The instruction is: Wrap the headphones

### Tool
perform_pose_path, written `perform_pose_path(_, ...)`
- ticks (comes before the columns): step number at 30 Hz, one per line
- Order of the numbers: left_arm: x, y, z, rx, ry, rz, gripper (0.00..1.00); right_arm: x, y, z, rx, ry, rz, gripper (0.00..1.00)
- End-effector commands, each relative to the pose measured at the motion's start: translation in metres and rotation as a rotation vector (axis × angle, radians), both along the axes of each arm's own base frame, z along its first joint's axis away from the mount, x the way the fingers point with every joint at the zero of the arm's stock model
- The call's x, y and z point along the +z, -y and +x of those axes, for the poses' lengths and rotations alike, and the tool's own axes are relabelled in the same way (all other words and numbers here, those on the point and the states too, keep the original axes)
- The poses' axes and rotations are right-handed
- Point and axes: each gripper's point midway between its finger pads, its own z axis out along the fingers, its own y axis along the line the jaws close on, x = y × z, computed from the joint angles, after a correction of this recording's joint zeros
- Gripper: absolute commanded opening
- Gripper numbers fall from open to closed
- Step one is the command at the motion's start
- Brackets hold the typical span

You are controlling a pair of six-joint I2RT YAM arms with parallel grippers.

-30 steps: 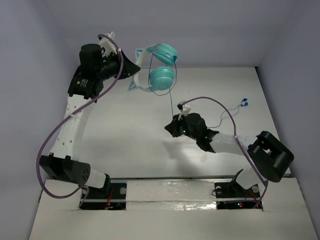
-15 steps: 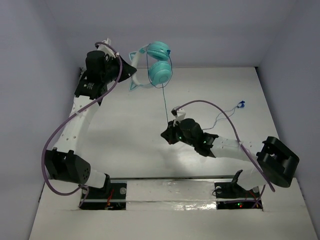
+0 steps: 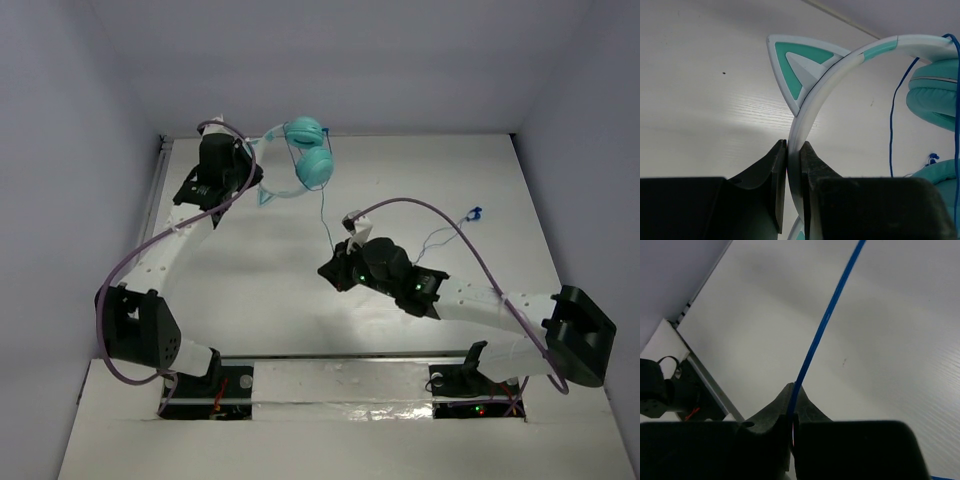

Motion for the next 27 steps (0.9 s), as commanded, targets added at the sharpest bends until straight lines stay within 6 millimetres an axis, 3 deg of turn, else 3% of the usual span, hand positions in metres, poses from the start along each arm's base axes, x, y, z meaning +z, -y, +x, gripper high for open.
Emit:
perform_pose_path(1, 0.045, 0.013, 0.009, 0.022, 0.168, -0.049, 0.0, 0.049, -0.019, -0.014, 0.096, 0.038, 0.154, 0.08)
perform_pose_path(5, 0.036, 0.028, 0.001, 0.01, 0.156, -0.033, 0.0, 0.094, -0.035, -0.041, 0.253, 0.065, 0.364, 0.12)
perform_pose_path(8, 0.032, 0.041, -0.006, -0.016, 0.147, -0.027, 0.0, 0.112, -0.041, -0.051, 0.31, 0.051, 0.447, 0.21)
perform_pose_path(11, 0.028, 0.045, -0.012, -0.018, 0.138, -0.016, 0.0, 0.124, -0.042, -0.051, 0.314, 0.063, 0.461, 0.22)
perform_pose_path(16, 0.01, 0.052, -0.022, -0.035, 0.111, 0.016, 0.0, 0.156, -0.027, -0.051, 0.268, 0.108, 0.541, 0.38)
perform_pose_path(22, -0.012, 0.053, -0.034, -0.051, 0.066, 0.051, 0.0, 0.197, -0.011, -0.057, 0.247, 0.122, 0.688, 0.39)
perform_pose_path(25, -0.018, 0.051, -0.038, -0.055, 0.053, 0.063, 0.0, 0.214, 0.0, -0.053, 0.189, 0.135, 0.743, 0.47)
perform_pose_path(27, -0.021, 0.061, -0.042, -0.088, 0.048, 0.079, 0.0, 0.223, 0.003, -0.051, 0.176, 0.134, 0.753, 0.53)
